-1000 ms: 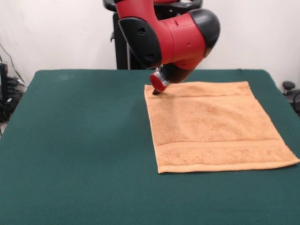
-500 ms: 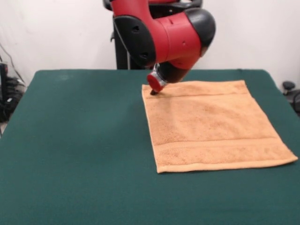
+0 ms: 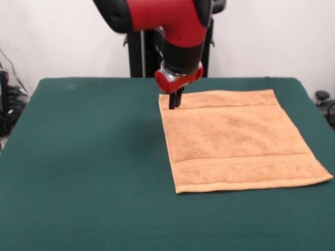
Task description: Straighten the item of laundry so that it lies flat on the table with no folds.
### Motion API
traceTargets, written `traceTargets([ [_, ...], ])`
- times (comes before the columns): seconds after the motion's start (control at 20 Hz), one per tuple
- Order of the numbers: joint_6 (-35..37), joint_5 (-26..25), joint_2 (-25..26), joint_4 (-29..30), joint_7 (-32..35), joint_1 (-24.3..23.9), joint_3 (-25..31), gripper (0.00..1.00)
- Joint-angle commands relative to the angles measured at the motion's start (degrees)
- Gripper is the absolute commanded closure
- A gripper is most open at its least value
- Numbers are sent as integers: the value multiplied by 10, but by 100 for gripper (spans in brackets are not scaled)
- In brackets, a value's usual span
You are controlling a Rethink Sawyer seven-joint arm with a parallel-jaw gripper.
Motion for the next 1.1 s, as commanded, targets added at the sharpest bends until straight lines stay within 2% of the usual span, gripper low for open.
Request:
traceTargets([
  [0.05,-37,42,-78,62,-73,-16,124,100],
  [0.25,-15,59,-97,69,-84,-29,140,100],
  [0.5,-26,76,-116,68,-76,-50,168,100],
  [1.1,-29,72,-108,40,-63,-62,190,100],
])
